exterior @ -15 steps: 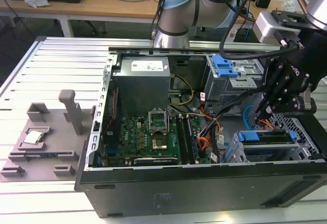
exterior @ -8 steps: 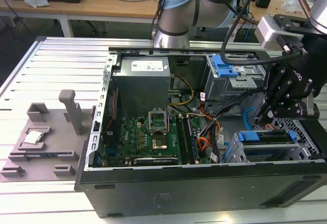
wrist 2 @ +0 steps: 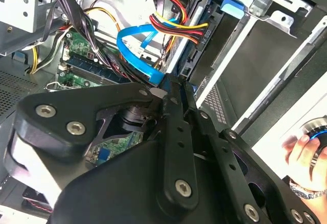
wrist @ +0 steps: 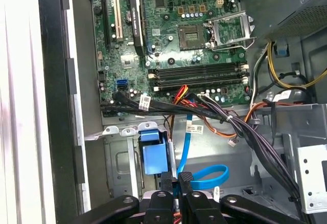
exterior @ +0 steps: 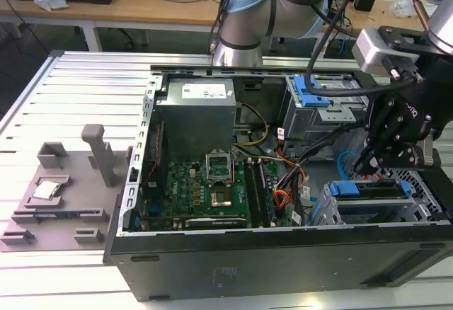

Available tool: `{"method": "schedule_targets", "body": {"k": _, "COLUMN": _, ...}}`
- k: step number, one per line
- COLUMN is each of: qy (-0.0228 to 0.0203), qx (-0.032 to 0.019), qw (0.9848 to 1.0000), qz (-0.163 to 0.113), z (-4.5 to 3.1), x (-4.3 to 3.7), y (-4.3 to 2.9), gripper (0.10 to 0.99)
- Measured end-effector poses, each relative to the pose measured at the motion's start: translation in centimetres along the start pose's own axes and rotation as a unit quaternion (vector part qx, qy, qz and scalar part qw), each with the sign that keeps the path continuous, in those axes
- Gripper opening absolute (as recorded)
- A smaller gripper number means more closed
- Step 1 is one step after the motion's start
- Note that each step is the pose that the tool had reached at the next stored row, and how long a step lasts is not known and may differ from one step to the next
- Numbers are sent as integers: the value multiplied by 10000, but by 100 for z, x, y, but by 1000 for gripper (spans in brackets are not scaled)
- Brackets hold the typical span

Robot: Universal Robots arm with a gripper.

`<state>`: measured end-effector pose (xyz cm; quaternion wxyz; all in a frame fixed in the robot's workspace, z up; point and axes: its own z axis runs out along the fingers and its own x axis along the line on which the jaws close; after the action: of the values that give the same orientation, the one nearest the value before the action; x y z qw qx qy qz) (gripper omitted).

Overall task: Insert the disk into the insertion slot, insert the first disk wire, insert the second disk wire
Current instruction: 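Insert the second disk wire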

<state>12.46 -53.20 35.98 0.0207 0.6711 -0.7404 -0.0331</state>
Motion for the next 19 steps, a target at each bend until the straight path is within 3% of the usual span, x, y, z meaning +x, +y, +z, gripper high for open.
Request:
{"method": "schedule_targets", "body": {"k": 8, "qy": -5, "qx": 1, "qw": 10000, "qz": 60, "z": 73, "x": -1, "y": -24, "gripper": 165}}
{"method": "schedule_targets", "body": {"k": 12, "qy": -5, "qx": -1, "qw": 10000, "qz": 50, "z": 90, "x": -10, "y": -119, "gripper": 165}}
{"method": "schedule_targets", "body": {"k": 14, "qy": 14, "qx": -5, "qw": 9999, "qz": -161, "z": 109, "x": -14, "y": -170, "gripper": 165}}
{"method": "schedule_targets", "body": {"k": 19, "qy": 13, "qx": -6, "qw": 9999, "qz": -169, "z": 127, "x": 3, "y": -184, "gripper": 165}}
